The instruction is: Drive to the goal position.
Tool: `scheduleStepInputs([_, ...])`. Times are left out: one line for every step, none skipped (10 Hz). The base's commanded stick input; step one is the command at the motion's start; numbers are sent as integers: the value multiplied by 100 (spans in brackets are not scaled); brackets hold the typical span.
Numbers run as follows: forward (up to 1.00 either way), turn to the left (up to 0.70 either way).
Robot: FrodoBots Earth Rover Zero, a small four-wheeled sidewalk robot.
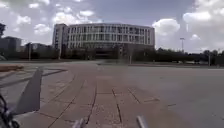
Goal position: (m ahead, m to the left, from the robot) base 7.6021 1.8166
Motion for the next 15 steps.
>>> scheduleStepInputs([70, 0])
scheduleStepInputs([70, 0])
scheduleStepInputs([70, 0])
scheduleStepInputs([70, 0])
scheduleStepInputs([70, 0])
scheduleStepInputs([70, 0])
scheduleStepInputs([70, 0])
scheduleStepInputs([70, 0])
scheduleStepInputs([70, 0])
scheduleStepInputs([70, 3])
scheduleStepInputs([70, 8])
scheduleStepInputs([70, 33])
scheduleStepInputs([70, 33])
scheduleStepInputs([70, 33])
scheduleStepInputs([70, 33])
